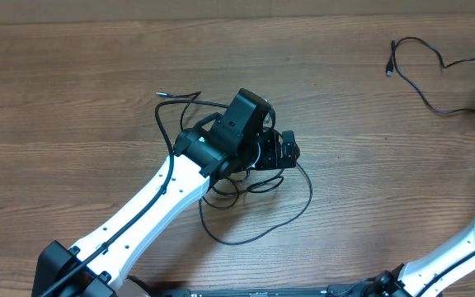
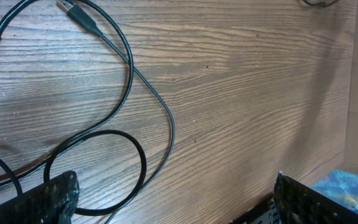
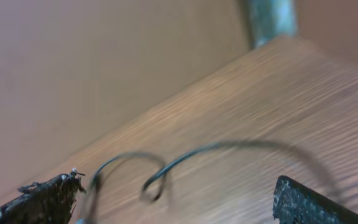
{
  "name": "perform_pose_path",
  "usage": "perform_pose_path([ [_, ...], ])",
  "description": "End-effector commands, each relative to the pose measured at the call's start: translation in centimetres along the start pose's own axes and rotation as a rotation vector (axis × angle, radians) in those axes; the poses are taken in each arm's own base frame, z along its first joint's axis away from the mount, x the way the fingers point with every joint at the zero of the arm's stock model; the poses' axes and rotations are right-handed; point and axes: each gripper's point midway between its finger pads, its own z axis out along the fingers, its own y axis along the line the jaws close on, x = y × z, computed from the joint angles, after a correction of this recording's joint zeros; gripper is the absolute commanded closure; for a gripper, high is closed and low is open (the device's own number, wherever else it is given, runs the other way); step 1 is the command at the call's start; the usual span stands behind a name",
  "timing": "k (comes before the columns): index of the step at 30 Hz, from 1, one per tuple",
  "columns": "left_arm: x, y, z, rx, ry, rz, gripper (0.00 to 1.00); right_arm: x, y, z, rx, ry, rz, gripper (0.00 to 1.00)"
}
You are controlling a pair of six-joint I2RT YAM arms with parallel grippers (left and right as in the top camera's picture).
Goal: Untangle cables
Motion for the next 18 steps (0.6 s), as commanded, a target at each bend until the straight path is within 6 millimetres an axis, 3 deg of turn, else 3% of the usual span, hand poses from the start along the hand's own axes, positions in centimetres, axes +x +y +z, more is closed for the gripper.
perform_pose_path([
  [1, -0.6, -0.2, -0.2, -0.001, -0.017, 0.024, 0.0, -0.4, 3.1, -0.7, -0.142, 0.041, -0.023, 0.0],
  [6, -0.6, -0.2, -0.2, 0.0, -0.017, 0.024, 0.0, 0.3, 6.2, -2.5, -0.152, 0.144, -0.144, 0.0],
  [11, -0.6, -0.2, -0.2, 0.0, -0.017, 0.024, 0.0, 1.4, 7.7, -3.7, -0.033, 0.254, -0.26, 0.0],
  [18, -0.6, -0.2, -0.2, 0.0, -0.017, 0.024, 0.0, 6.3, 9.6, -4.2, 0.1, 0.484, -0.354, 0.0],
])
